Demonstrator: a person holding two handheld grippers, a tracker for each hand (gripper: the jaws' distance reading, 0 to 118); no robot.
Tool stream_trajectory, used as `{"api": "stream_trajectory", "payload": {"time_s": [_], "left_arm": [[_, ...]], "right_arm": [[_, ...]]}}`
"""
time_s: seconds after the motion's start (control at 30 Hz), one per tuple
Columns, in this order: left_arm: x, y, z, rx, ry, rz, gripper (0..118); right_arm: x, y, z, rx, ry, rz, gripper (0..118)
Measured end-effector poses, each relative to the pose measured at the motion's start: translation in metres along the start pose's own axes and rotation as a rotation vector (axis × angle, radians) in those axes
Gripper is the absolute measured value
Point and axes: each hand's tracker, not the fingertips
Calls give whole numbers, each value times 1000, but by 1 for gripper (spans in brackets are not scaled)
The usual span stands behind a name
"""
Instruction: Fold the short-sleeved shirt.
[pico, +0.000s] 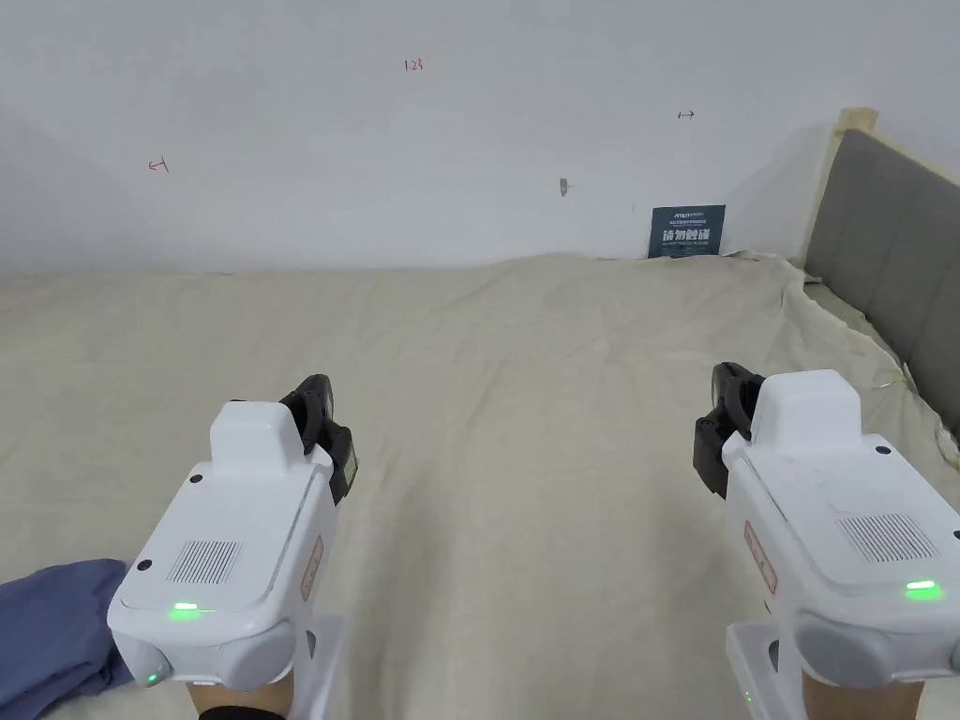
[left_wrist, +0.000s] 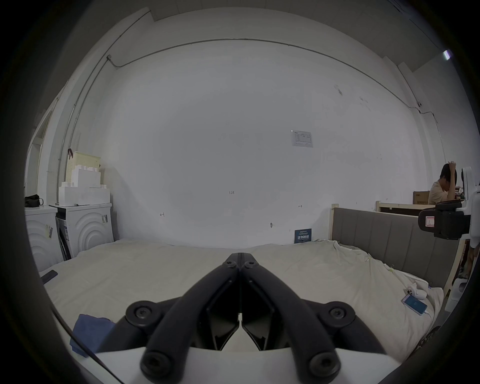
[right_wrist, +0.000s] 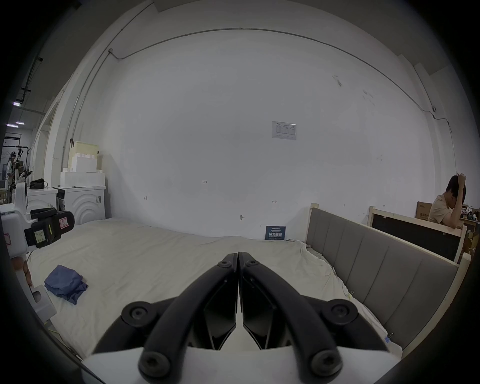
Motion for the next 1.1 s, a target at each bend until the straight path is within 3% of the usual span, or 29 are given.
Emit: {"api": "stream_trajectory", "payload": {"time_s": [0.47, 0.5, 0.53, 0.6, 0.63, 0.67, 0.77, 0.83, 1.1], "left_arm": [[-1, 1, 2, 22, 6, -3, 0], [-1, 1, 2, 24, 4, -3, 4], [-2, 1, 2, 26, 2, -1, 8], [-3, 0, 2, 25, 5, 4, 28], [-3, 0, 2, 20, 11, 5, 53], [-4, 0, 1, 9, 14, 5, 72], [-5, -1, 0, 0, 20, 11, 113], [-7, -1, 1, 6, 18, 18, 118], [-8, 0, 3, 22, 26, 26, 118]], "right_arm": [[1, 1, 0, 1, -4, -9, 2], [1, 1, 0, -2, -2, -12, 5], [1, 1, 0, -4, -1, -15, 16], [3, 1, 0, -7, 1, -25, 46], [3, 1, 0, -7, 2, -31, 71], [4, 1, -1, -8, 6, -38, 87], [4, 1, 0, -2, -11, -53, 111], [6, 1, 0, -1, -4, -57, 117], [6, 1, 3, 10, -15, -64, 118]]}}
